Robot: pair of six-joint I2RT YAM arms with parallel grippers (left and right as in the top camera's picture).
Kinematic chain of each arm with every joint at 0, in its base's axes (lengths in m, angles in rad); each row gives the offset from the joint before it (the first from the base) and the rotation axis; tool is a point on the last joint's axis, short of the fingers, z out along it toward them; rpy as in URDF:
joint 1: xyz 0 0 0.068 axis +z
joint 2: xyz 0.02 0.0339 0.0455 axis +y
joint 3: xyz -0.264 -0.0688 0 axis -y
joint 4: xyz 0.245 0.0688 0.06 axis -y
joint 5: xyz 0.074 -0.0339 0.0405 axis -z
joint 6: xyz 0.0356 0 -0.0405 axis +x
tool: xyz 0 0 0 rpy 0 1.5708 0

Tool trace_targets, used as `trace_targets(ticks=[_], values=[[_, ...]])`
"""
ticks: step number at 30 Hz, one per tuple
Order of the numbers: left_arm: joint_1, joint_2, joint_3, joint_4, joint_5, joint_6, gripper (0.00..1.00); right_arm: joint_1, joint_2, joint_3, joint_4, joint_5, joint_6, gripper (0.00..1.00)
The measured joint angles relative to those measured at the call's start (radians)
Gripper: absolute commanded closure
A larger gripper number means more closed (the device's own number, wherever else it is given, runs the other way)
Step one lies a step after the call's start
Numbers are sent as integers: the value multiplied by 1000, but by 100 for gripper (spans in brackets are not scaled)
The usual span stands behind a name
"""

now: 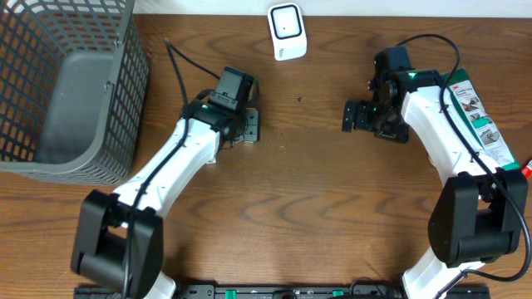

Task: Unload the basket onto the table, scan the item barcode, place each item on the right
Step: 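Lower the left gripper and grasp the right orange tissue pack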

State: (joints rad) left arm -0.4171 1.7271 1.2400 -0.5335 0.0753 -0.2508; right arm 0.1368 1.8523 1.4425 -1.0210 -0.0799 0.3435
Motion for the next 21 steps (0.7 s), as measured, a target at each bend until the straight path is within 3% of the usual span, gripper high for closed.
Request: trace_targets(ticks=[11, 21], values=[[-11, 114, -2, 132, -79, 56, 43, 0, 0, -36, 28, 2, 0, 1], [-11, 177, -2, 151, -105, 95, 43, 0, 0, -36, 31, 2, 0, 1]])
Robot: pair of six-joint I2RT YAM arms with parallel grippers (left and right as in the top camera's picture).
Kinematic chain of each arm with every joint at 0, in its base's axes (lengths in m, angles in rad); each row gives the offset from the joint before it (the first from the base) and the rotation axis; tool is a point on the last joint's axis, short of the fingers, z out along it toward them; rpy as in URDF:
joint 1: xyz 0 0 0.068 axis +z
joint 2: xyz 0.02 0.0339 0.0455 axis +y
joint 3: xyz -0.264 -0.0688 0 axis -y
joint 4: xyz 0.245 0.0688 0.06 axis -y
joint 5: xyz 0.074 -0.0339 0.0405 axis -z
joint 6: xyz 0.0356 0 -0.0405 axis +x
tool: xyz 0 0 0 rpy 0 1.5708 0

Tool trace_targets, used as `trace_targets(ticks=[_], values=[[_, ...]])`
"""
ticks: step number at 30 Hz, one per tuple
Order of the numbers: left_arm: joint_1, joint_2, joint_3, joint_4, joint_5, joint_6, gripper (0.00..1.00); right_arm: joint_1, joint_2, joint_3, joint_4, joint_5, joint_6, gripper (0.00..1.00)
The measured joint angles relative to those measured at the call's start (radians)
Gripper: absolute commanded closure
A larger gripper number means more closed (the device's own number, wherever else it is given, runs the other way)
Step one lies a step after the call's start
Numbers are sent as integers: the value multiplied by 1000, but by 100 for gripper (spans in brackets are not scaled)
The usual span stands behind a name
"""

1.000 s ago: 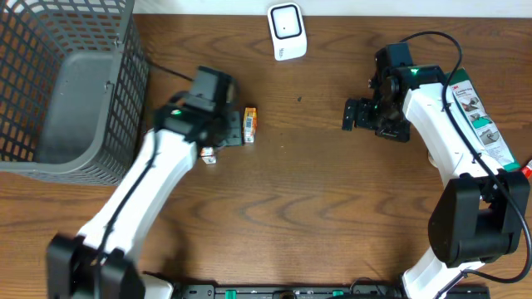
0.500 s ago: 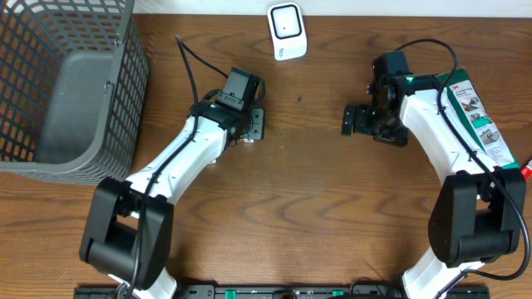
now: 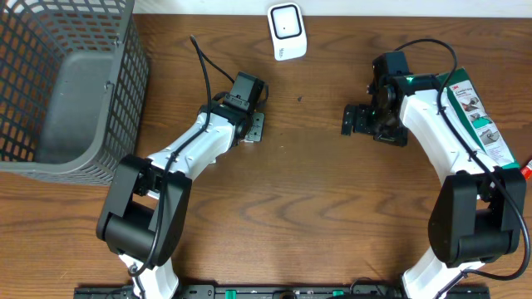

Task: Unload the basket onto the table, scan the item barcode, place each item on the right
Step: 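Lower the left gripper and grasp the right orange tissue pack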

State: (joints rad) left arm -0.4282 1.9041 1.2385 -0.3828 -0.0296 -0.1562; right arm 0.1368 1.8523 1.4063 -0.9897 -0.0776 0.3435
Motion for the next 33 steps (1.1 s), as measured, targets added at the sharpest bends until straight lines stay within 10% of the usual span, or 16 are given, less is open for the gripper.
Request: trace_targets(ticks=[33], values=[[0, 19, 0, 16, 0, 1, 66, 0, 0, 0, 0, 0, 0, 1]])
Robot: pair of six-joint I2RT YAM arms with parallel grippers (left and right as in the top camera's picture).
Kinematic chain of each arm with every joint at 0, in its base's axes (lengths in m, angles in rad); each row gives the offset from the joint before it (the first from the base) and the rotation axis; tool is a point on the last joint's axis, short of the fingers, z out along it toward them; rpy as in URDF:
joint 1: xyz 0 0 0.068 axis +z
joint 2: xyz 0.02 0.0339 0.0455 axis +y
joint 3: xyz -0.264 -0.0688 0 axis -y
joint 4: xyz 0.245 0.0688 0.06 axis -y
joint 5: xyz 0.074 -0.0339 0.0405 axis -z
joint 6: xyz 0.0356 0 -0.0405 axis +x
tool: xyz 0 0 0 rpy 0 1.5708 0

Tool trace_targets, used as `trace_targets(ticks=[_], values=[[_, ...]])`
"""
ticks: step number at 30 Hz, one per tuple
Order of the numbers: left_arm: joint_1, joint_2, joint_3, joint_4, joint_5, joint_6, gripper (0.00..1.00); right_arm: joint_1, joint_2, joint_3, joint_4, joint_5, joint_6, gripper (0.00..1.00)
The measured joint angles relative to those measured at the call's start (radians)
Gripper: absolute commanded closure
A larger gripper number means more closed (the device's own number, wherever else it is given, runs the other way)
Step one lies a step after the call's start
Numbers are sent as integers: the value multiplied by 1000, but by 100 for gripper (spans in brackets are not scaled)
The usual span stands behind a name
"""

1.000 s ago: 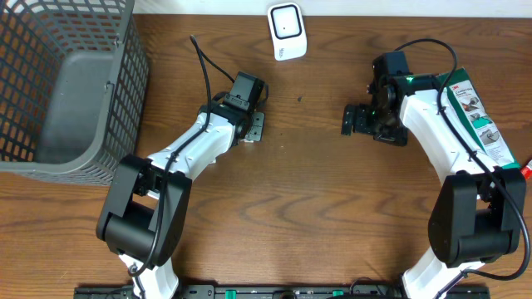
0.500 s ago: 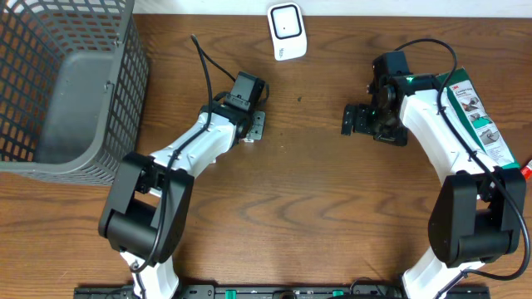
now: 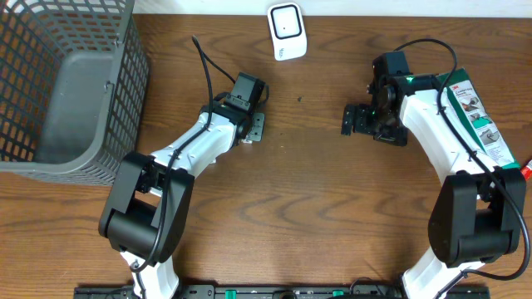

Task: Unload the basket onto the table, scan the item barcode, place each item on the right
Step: 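Lower the left gripper and grasp the right orange tissue pack, then lift the tissue pack and bring it toward the right gripper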

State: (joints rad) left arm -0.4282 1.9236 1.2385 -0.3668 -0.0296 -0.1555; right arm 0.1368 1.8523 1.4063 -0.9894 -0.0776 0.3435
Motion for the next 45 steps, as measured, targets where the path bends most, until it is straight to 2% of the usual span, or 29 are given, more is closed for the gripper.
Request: trace_targets(ticks=[3, 13, 18, 22, 25, 30, 35, 38, 40, 45], values=[[0, 0, 0, -23, 0, 2, 75, 0, 0, 0, 0, 0, 0, 1], [1, -58, 0, -58, 22, 4, 75, 0, 0, 0, 0, 0, 0, 1], [17, -199, 0, -80, 133, -42, 80, 0, 0, 0, -12, -1, -9, 1], [76, -293, 0, -80, 330, -94, 81, 0, 0, 0, -15, -75, -88, 1], [141, -325, 0, -76, 541, -134, 81, -2, 0, 0, -12, -233, -216, 1], [257, -330, 0, -23, 922, -202, 81, -28, 0, -1, -40, -611, -453, 1], [330, -330, 0, 36, 1228, -234, 81, -95, 0, -1, -118, -962, -645, 1], [337, -330, 0, 51, 1341, -243, 85, -117, 0, -2, -143, -1166, -744, 18], [332, -330, 0, 64, 1387, -243, 85, -116, 0, -2, -138, -1270, -778, 25], [315, -330, 0, 102, 1419, -245, 86, -98, 0, -2, -121, -1388, -811, 30]])
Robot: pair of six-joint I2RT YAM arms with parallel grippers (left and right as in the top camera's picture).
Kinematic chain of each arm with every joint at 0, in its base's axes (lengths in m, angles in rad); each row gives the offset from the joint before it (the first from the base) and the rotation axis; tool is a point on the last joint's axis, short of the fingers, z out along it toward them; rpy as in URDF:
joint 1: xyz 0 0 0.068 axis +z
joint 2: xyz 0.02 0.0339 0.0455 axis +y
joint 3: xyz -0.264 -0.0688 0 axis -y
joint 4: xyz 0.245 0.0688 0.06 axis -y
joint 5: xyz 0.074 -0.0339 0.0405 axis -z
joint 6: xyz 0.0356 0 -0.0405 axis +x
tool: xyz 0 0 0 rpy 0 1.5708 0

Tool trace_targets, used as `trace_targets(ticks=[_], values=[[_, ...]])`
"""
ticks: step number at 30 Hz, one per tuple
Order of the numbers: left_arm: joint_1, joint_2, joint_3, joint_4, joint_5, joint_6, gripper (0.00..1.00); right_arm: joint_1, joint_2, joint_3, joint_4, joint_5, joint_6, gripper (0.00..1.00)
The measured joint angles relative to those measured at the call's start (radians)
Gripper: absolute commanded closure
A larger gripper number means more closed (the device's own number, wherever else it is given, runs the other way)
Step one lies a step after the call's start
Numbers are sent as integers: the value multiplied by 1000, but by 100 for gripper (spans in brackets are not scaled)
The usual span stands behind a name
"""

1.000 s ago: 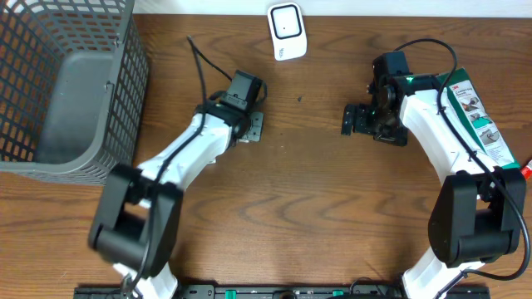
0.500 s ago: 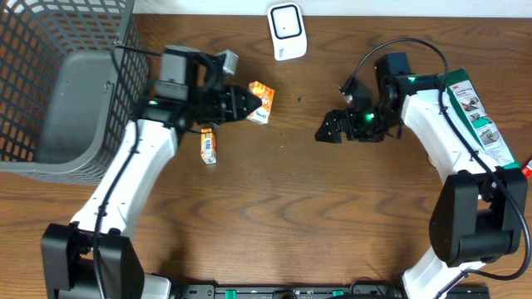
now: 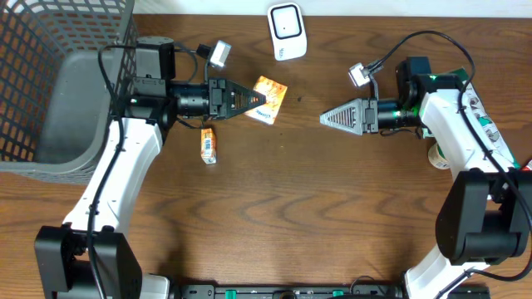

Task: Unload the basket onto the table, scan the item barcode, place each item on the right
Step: 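Lift the tissue pack and bring it toward the right gripper, then grasp the tissue pack with right gripper and open the left gripper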

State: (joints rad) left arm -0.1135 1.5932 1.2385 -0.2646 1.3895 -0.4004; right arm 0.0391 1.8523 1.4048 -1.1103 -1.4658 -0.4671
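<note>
An orange packet (image 3: 271,88) hangs tilted just below and left of the white barcode scanner (image 3: 286,31) at the table's back edge. My left gripper (image 3: 263,103) reaches in from the left, its fingers closed to a point on the packet's lower left edge. My right gripper (image 3: 324,120) points left from the right side. It is shut with nothing in it, about a hand's width from the packet. A small orange and white box (image 3: 209,145) lies on the table below the left gripper.
A grey wire basket (image 3: 66,83) fills the back left corner. A green and white package (image 3: 486,124) lies at the right edge, partly under the right arm. A pale roll (image 3: 438,155) stands beside it. Cables loop above both wrists.
Both arms were folded low on the table and no packet, box or roll showed. Now both grippers point inward at mid table, and the left holds an orange packet near the scanner.
The left arm lay folded left of centre at the oldest moment, then sat slightly further back and right for the two later ones. The right arm stayed folded at the right. Now both are stretched out, with the left gripper on an orange packet below the scanner.
</note>
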Motion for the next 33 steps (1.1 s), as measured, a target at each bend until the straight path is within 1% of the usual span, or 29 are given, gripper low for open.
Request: trace_targets(ticks=[5, 9, 13, 19, 25, 33], values=[[-29, 0, 0, 10, -43, 0, 86, 44, 0, 0, 39, -40, -14, 30], [-56, 0, 0, 48, -61, 0, 86, 74, 0, 0, 114, -52, 0, 30], [-75, 0, 0, 98, -66, -21, 86, 83, 0, 0, 246, -60, 78, 30], [-78, 0, 0, 137, -69, -50, 86, 105, 0, 0, 374, -65, 206, 30], [-78, 0, 0, 138, -69, -56, 86, 139, 0, 0, 446, -67, 301, 32], [-78, 0, 0, 138, -72, -68, 86, 157, -3, 0, 482, -68, 351, 32]])
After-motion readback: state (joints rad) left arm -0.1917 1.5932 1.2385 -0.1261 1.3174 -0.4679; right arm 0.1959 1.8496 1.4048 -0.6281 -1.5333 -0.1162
